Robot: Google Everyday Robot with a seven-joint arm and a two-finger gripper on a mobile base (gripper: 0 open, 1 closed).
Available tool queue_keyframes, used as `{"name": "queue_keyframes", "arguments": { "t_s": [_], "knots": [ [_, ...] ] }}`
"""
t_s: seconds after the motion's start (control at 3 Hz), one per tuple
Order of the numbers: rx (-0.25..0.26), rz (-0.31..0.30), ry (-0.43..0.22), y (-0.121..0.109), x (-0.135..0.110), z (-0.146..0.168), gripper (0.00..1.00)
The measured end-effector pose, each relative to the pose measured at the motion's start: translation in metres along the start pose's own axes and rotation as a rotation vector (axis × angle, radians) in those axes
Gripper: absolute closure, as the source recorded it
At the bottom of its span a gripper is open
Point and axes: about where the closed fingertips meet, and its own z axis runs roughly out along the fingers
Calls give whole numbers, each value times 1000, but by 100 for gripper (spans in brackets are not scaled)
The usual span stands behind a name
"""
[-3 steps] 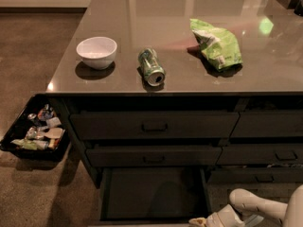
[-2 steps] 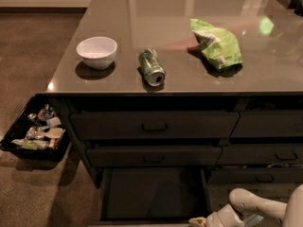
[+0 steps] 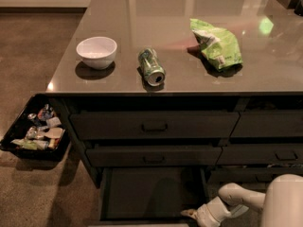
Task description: Open bottom drawer
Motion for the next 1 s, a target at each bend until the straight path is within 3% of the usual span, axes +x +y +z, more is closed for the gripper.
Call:
{"name": "queue_keyframes", "arguments": {
  "t_s": [0.33, 1.0],
  "knots": [
    [-24, -18, 13, -15, 0, 15, 0],
    [-109, 26, -28, 27, 9, 32, 0]
  ]
}}
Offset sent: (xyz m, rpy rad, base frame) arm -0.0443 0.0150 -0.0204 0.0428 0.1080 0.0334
